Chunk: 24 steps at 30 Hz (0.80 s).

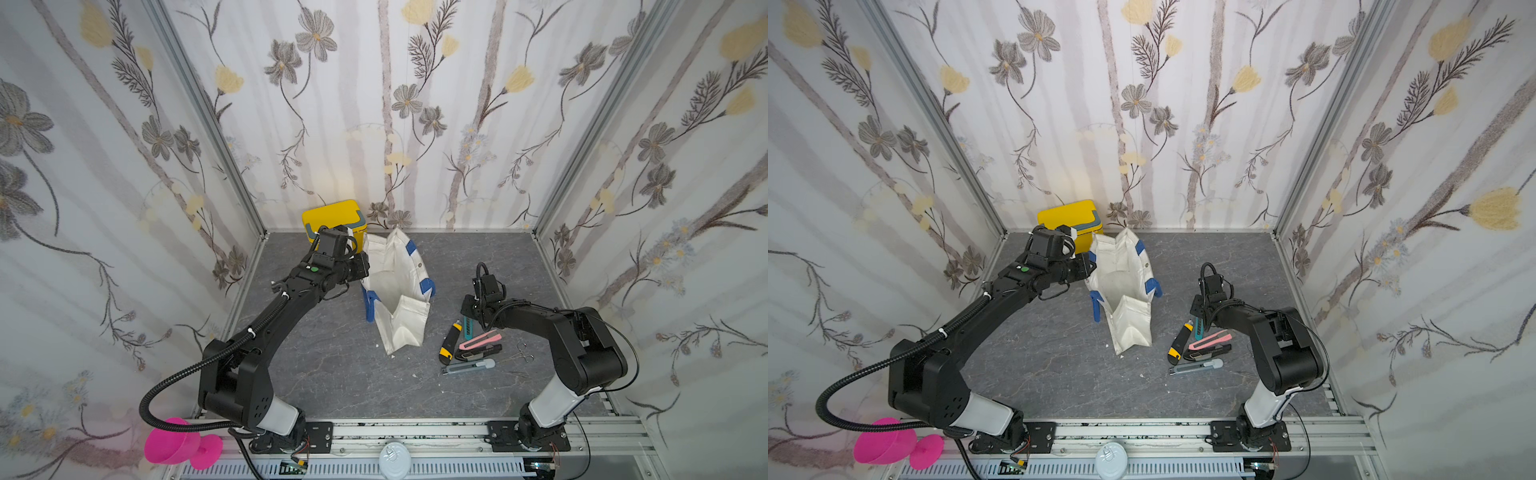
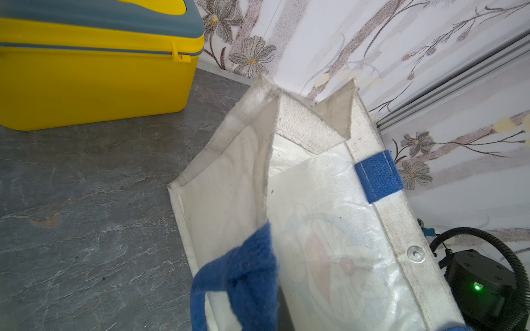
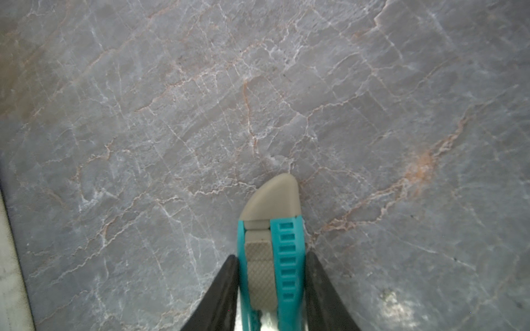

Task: Place the art knife into the pouch
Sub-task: Pick up the utility knife at the center of the board.

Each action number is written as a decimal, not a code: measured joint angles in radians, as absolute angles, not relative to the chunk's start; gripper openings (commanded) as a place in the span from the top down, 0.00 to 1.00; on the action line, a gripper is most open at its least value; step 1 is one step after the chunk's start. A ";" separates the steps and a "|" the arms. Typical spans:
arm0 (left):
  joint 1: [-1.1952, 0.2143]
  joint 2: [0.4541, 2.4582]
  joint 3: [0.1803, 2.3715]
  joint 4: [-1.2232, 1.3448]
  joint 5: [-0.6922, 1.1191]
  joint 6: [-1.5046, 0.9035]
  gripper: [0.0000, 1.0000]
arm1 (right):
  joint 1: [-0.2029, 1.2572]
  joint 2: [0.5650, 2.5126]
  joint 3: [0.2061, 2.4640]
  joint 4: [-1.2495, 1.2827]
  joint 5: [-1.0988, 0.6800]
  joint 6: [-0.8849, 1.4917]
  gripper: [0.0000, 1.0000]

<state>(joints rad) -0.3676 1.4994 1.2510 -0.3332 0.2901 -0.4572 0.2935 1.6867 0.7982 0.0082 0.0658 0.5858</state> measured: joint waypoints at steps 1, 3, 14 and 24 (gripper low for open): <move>-0.368 1.500 1.251 -0.334 0.291 -0.457 1.00 | 0.294 1.687 0.796 0.013 0.066 0.587 0.65; -0.368 1.500 1.251 -0.333 0.292 -0.457 1.00 | 0.294 1.687 0.791 0.026 0.067 0.594 0.66; -0.368 1.499 1.251 -0.333 0.292 -0.457 1.00 | 0.294 1.666 0.765 0.078 0.058 0.620 0.69; -0.367 1.501 1.251 -0.333 0.292 -0.460 1.00 | 0.294 1.682 0.771 0.088 0.059 0.620 0.69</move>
<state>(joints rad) -0.3672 1.5005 1.2510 -0.3332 0.2916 -0.4603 0.2935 1.6821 0.7712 0.0883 0.0586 0.6197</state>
